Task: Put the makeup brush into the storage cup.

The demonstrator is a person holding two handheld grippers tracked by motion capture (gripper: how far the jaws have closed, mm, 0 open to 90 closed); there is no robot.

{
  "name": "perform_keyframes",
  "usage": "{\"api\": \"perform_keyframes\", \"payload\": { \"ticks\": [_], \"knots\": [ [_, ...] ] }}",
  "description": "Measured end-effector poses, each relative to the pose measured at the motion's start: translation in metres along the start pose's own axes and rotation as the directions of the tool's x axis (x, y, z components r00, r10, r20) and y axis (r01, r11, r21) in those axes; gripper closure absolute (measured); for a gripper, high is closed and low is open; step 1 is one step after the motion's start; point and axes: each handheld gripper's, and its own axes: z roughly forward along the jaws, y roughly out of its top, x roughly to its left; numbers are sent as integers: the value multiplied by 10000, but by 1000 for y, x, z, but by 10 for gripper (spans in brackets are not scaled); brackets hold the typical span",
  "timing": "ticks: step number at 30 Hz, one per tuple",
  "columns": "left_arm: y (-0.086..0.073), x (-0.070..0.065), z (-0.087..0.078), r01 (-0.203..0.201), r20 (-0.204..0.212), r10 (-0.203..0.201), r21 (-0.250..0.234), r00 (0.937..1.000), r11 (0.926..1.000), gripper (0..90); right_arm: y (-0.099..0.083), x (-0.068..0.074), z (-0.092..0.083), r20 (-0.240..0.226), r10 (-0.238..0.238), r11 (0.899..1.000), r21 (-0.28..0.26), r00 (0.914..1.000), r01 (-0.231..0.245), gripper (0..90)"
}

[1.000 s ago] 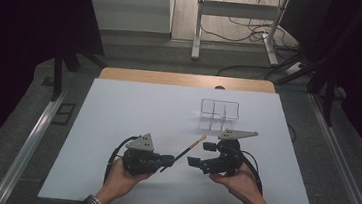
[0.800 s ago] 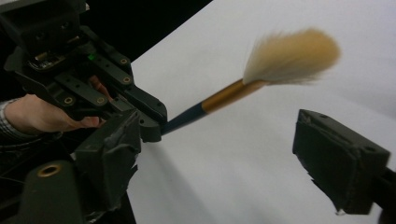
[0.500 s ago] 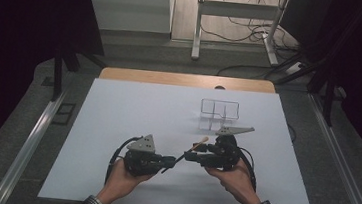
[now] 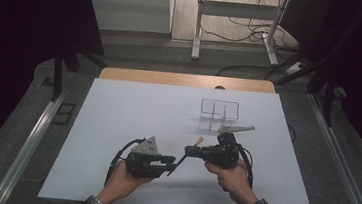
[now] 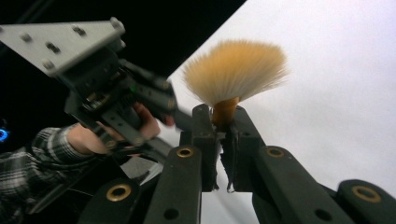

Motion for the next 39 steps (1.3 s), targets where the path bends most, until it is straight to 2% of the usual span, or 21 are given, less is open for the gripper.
{"api": "perform_keyframes", "payload": {
  "ticks": [3, 7, 12, 14, 21, 25, 32, 39],
  "knots": [
    [0, 1, -2, 127, -224, -129, -88, 9997, 9999, 428, 0, 0, 0, 177, -162, 9998, 69, 9997, 161, 838],
    [1, 2, -3, 267, -540, -269, -46, 9982, 9996, 257, 0, 1, -2, 344, -418, 9991, 102, 9985, 415, 838],
    [-1, 3, -5, 479, -725, -465, 175, 9963, 9987, 146, 0, 2, -4, 537, -599, 9982, 129, 9968, 593, 838],
    [-2, 3, -6, 468, -638, -445, 355, 9970, 9983, 94, 0, 2, -4, 675, -681, 9976, 152, 9954, 672, 837],
    [-7, 3, -7, 520, -571, -479, 732, 9972, 9960, 53, -1, 2, -5, 1128, -1072, 9941, 299, 9878, 1045, 838],
    [-9, 5, -8, 481, -675, -414, 1019, 9969, 9936, 36, -1, 2, -6, 1363, -1231, 9922, 365, 9830, 1192, 837],
    [-13, 6, -14, 493, -969, -388, 1083, 9945, 9929, 28, -1, 2, -8, 1557, -1396, 9901, 374, 9779, 1354, 836],
    [-16, 7, -17, 564, -1347, -398, 1216, 9901, 9910, 16, -2, 3, -9, 1751, -1850, 9822, 669, 9670, 1758, 834]
  ]
}}
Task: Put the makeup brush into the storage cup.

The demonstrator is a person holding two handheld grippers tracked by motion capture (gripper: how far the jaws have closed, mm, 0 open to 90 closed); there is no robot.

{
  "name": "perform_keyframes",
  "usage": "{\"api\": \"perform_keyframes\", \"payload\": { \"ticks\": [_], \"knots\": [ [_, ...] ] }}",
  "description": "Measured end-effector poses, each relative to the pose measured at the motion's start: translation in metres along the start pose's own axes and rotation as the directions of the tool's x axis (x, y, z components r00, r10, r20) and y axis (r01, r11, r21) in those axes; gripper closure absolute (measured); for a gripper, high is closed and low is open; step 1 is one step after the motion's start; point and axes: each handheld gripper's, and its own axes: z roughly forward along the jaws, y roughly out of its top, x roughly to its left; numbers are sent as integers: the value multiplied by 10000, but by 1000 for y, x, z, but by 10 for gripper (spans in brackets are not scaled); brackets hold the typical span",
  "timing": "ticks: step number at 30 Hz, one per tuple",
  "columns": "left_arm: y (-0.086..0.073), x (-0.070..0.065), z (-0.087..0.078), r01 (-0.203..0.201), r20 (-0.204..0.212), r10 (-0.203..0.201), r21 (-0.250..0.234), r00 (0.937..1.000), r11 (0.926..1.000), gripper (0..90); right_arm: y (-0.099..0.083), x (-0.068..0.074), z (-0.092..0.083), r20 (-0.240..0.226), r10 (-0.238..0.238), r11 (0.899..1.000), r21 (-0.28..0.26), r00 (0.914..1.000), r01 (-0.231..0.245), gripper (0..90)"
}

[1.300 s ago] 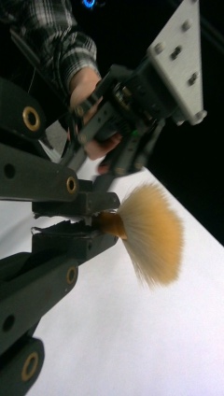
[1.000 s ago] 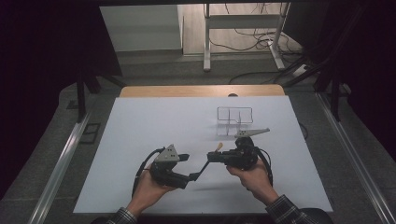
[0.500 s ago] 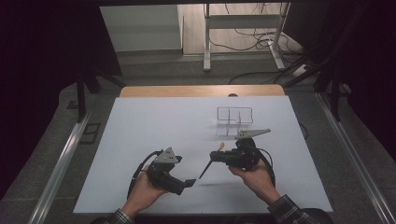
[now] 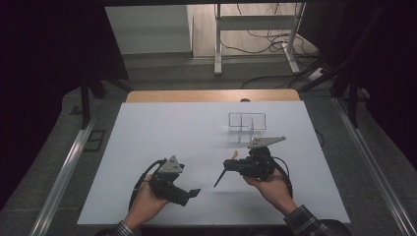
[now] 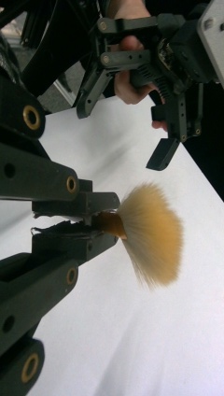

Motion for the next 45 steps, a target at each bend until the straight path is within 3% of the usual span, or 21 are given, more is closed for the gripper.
{"api": "perform_keyframes", "payload": {
  "ticks": [6, 11, 21, 37, 45],
  "knots": [
    [-3, 0, -2, 4, -84, -3, 88, 10000, 10000, 9, 0, 3, -3, 164, -386, 9992, -22, 9991, 387, 831],
    [-5, 0, -3, -3, -166, 5, 96, 9999, 10000, 7, 0, 3, -5, 336, -432, 9990, -71, 9985, 435, 831],
    [-8, 1, -7, 245, -408, -238, 166, 9989, 9996, 1, 0, -2, -14, 724, -360, 9991, -191, 9967, 374, 831],
    [-16, 0, -12, 310, -667, -276, 506, 9974, 9982, 1, 0, -10, -22, 1058, -139, 9994, -313, 9943, 173, 832],
    [-22, 2, -19, 547, -654, -525, 321, 9965, 9980, 0, 1, -12, -26, 1186, -234, 9990, -357, 9927, 278, 831]
  ]
}}
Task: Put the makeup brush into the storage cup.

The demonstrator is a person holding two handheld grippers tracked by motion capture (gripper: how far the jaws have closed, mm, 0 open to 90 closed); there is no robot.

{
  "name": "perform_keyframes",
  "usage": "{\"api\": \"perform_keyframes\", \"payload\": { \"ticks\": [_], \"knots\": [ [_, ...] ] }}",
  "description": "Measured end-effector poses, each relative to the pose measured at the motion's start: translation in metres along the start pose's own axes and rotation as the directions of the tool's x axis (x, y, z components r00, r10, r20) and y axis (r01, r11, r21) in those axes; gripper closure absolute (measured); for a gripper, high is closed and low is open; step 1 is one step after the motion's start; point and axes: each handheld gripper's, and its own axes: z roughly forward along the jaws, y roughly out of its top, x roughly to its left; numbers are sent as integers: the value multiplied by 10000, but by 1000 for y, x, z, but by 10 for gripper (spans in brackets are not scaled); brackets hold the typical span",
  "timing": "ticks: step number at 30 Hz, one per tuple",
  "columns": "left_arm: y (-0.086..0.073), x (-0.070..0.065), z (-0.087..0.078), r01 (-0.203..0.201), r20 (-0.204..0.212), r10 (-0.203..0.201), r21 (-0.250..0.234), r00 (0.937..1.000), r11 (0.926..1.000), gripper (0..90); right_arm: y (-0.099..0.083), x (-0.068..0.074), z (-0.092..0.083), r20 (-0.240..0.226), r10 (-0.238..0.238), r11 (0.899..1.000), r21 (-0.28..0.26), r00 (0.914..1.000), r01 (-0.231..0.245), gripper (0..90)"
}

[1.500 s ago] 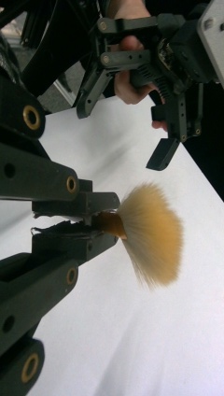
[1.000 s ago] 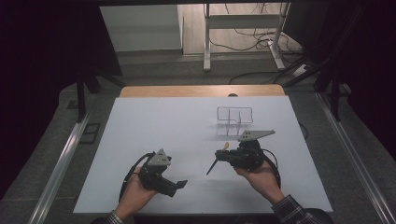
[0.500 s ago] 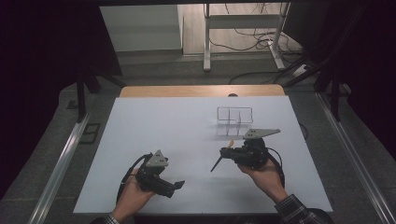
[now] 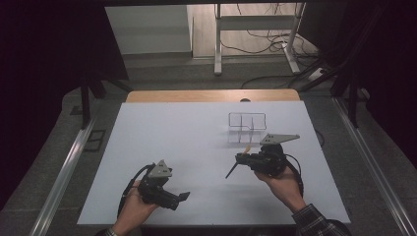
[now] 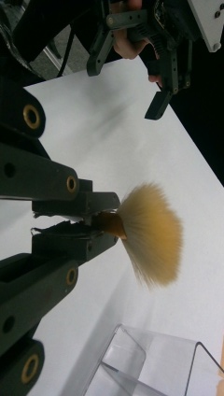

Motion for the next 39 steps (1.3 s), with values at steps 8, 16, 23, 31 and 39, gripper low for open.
{"api": "perform_keyframes", "payload": {
  "ticks": [8, 16, 23, 31, 39],
  "knots": [
    [-7, 3, -6, 109, -178, -111, -74, 9998, 9999, 0, 0, -4, -5, 167, -143, 9999, -8, 9998, 143, 831],
    [-14, 5, -12, 155, -394, -156, -38, 9991, 9999, 0, 0, -7, -10, 389, -283, 9996, -68, 9988, 286, 830],
    [-20, 6, -17, 247, -550, -249, -51, 9982, 9997, 0, 1, -10, -15, 662, -348, 9992, -189, 9972, 361, 829],
    [-27, 8, -24, 398, -749, -403, -89, 9964, 9992, 1, 2, -15, -19, 920, -300, 9992, -251, 9953, 324, 829],
    [-33, 10, -29, 536, -976, -540, -65, 9938, 9985, 1, 2, -20, -23, 1181, -330, 9987, -345, 9924, 373, 830]
  ]
}}
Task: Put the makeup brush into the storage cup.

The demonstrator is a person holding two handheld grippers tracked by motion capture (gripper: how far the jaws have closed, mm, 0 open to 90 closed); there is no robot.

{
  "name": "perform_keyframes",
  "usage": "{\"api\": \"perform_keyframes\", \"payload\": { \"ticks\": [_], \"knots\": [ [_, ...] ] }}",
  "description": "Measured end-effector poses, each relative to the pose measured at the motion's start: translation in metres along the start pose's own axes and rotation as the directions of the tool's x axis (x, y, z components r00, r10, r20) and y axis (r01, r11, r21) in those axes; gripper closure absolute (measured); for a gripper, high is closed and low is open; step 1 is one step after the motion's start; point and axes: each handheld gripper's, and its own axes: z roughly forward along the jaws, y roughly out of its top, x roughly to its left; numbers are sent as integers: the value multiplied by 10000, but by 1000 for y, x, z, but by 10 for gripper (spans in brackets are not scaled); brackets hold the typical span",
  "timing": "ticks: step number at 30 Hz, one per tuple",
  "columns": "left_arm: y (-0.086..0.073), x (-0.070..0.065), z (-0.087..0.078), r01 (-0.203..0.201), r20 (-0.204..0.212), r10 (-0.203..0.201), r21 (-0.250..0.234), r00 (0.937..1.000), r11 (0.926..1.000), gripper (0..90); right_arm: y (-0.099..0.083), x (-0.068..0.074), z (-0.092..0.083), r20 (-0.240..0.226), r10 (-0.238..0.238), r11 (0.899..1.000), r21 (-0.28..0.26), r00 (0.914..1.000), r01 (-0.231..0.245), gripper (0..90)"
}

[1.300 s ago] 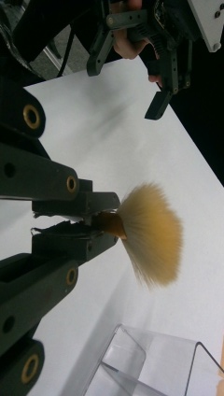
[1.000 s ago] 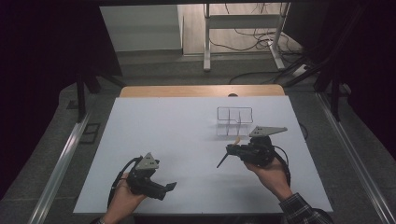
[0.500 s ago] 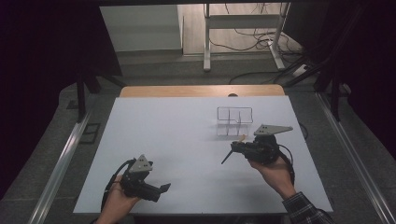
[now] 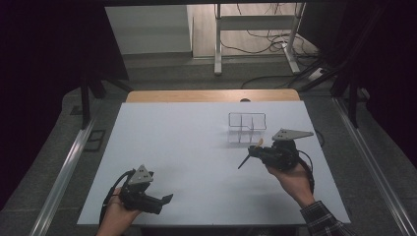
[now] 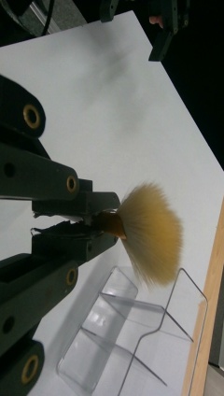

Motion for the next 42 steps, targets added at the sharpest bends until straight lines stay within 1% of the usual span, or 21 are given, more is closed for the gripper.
{"api": "perform_keyframes", "payload": {
  "ticks": [2, 3, 4, 9, 15, 17, 21, 30, 33, 36, 39, 42],
  "knots": [
    [-1, 1, -2, 10, -55, -10, -18, 10000, 10000, 0, 0, -1, -1, 84, 6, 10000, -10, 10000, -6, 830],
    [-2, 1, -2, 93, -72, -93, -15, 9999, 10000, 1, 0, -2, -2, 114, 13, 10000, -27, 9999, -13, 830],
    [-3, 2, -3, 68, -90, -68, -23, 9999, 10000, 1, 0, -3, -3, 162, 15, 10000, -35, 9999, -15, 830],
    [-8, 4, -7, 330, -235, -332, -100, 9992, 9994, 1, 1, -8, -6, 339, 86, 9999, -104, 9994, -83, 830],
    [-14, 9, -12, 411, -489, -415, -82, 9979, 9991, 1, 2, -13, -10, 562, 52, 9998, -186, 9984, -42, 830],
    [-16, 10, -13, 494, -554, -496, -43, 9972, 9988, 1, 2, -16, -11, 671, -29, 9997, -246, 9977, 46, 830],
    [-19, 12, -15, 534, -637, -534, -26, 9965, 9986, 0, 3, -21, -13, 822, 15, 9995, -320, 9966, 12, 830],
    [-27, 19, -21, 860, -879, -864, -80, 9924, 9963, 0, 5, -32, -19, 1193, 98, 9986, -528, 9928, -35, 830],
    [-29, 21, -24, 1042, -886, -1061, -261, 9904, 9942, 1, 5, -36, -20, 1293, 97, 9984, -573, 9916, -23, 830],
    [-30, 23, -25, 1172, -902, -1198, -330, 9887, 9926, 1, 5, -40, -21, 1363, 128, 9982, -594, 9906, -47, 830],
    [-30, 24, -25, 1237, -922, -1262, -322, 9877, 9918, 2, 6, -43, -21, 1414, 162, 9982, -603, 9898, -78, 830],
    [-31, 25, -26, 1220, -1028, -1241, -266, 9869, 9922, 4, 7, -45, -22, 1454, 192, 9980, -628, 9892, -102, 830]
  ]
}}
